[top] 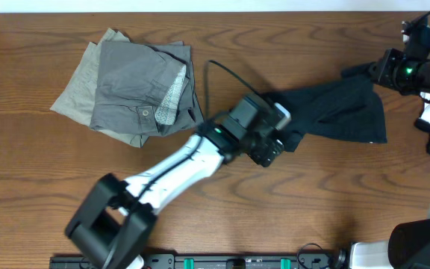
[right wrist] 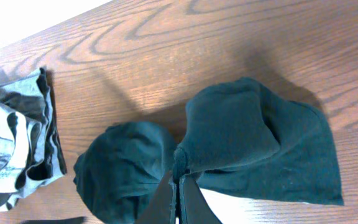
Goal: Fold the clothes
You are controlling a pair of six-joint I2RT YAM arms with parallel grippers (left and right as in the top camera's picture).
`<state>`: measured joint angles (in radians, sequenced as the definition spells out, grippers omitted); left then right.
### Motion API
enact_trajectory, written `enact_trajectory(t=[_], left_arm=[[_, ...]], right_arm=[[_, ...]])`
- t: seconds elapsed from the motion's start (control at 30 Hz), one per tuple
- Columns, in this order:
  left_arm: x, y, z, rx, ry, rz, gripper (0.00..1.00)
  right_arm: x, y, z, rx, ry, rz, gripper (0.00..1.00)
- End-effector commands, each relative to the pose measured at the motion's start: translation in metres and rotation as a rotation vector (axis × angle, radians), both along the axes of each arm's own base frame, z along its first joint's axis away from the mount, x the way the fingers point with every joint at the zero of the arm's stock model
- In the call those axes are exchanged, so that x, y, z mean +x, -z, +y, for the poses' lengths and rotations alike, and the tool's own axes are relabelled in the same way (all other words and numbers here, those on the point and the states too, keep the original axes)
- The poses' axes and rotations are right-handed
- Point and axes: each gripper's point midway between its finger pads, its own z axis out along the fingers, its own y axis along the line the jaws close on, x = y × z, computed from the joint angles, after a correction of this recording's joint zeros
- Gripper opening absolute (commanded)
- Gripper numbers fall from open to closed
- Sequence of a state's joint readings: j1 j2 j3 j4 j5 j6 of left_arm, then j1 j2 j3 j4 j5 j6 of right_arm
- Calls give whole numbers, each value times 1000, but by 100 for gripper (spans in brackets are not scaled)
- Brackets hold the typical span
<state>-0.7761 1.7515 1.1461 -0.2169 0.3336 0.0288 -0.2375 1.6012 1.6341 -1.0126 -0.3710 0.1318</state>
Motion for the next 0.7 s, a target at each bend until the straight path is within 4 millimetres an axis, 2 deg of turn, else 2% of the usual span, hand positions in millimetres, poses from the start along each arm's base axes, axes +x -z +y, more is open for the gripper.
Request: enact_trajectory(t=[0.0,0.17,0.4,0.47,0.53,0.6,0.67], left_arm=[[13,14,-5,107,-11,-133,73],[9,42,-14,209,66,-215,70],[18,70,-21,258,119,-283,68],[20,77,-23,262,125,-291,62],[23,82,-20,281,112,-299,52],[26,83,-18,298,98,-310,41],[30,81,-14,316,78,-329,24]], right_arm=[[-2,-9,9,-5,-33,-28,1],[-1,-8,10,-12,-34,-24,1],[-2,-8,9,-13,-32,-21,1],[-3,-7,9,-12,-32,-17,1],[-3,-7,9,-15,-29,-12,1],[-4,-6,8,-17,-28,-10,1],[-3,-6,8,-17,-28,-11,1]])
